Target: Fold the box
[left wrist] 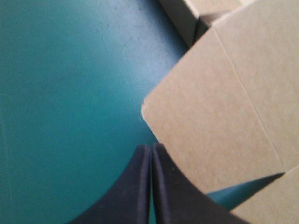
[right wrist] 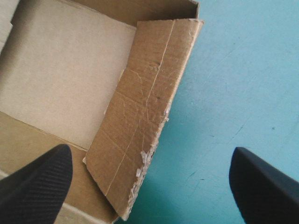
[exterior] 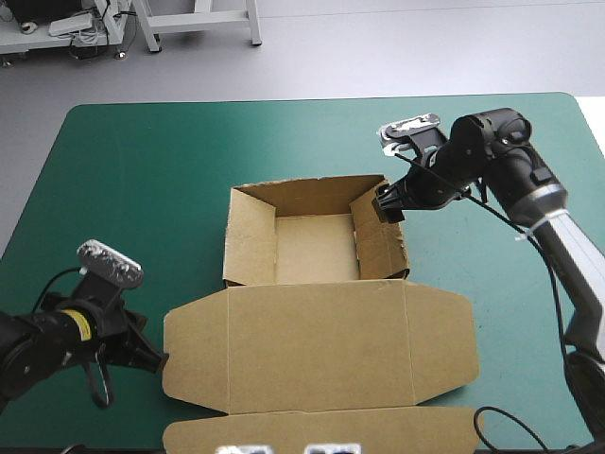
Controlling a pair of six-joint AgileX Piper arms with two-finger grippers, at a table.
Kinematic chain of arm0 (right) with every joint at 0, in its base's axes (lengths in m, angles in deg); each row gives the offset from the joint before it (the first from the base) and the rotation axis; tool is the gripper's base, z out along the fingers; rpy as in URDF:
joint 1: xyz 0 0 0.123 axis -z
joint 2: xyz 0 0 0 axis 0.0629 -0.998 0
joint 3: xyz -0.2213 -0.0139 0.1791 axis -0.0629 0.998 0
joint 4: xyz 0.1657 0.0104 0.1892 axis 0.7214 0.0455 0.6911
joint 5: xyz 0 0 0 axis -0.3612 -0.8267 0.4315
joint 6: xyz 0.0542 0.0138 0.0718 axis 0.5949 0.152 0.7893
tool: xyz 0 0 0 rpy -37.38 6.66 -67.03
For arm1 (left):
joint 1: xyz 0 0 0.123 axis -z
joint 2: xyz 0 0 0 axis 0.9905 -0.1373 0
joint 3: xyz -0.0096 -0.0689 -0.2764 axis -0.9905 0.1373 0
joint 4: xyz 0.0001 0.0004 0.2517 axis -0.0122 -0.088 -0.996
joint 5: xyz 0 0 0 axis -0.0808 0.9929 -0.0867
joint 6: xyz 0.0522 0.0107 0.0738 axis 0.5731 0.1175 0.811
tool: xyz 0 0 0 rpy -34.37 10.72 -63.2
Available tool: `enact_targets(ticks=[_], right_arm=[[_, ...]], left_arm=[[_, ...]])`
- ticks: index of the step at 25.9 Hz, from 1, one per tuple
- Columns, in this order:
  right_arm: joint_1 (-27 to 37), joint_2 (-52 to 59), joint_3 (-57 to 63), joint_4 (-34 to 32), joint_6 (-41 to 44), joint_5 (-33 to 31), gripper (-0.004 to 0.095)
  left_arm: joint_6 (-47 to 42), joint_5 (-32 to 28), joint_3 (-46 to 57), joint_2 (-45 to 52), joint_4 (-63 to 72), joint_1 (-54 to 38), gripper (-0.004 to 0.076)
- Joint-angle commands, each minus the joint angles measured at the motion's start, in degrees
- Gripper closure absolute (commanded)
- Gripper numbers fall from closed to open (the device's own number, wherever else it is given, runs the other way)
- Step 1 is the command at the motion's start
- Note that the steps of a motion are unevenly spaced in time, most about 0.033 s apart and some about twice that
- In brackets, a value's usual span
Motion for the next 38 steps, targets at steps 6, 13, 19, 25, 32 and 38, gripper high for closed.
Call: enact_targets(ticks=[6, 13, 19, 25, 32, 38], right_arm=[[-0.1, -14.9, -1.2, 5.9, -0.7, 0.0, 0.0145], [-0.1, -17.2, -1.5, 3.8, -1.3, 2.4, 0.0921], [0.0, -16.9, -6.1, -6.9, -2.0, 1.7, 0.0926], [5.1, -16.8, -15.5, -9.7, -0.6, 0.0, 0.0926], [13.0, -16.8, -20.4, -5.6, -0.9, 0.0, 0.0926], [20.4, -16.8, -20.4, -5.3, -1.7, 0.0, 0.0926]], left_arm=[[-5.7, -1.0, 14.9, 11.6, 0.4, 0.5, 0.0732], [-5.7, -1.6, 16.2, 12.8, 0.4, 0.5, 0.0732], [-5.7, -2.7, 16.2, 12.8, 0.2, 0.5, 0.0732], [-5.7, -2.7, 16.2, 12.8, 0.1, 0.5, 0.0732], [-5.7, -2.7, 16.2, 12.8, -0.1, 0.5, 0.0732], [-6.1, -3.2, 16.2, 12.8, -0.3, 0.5, 0.0732]])
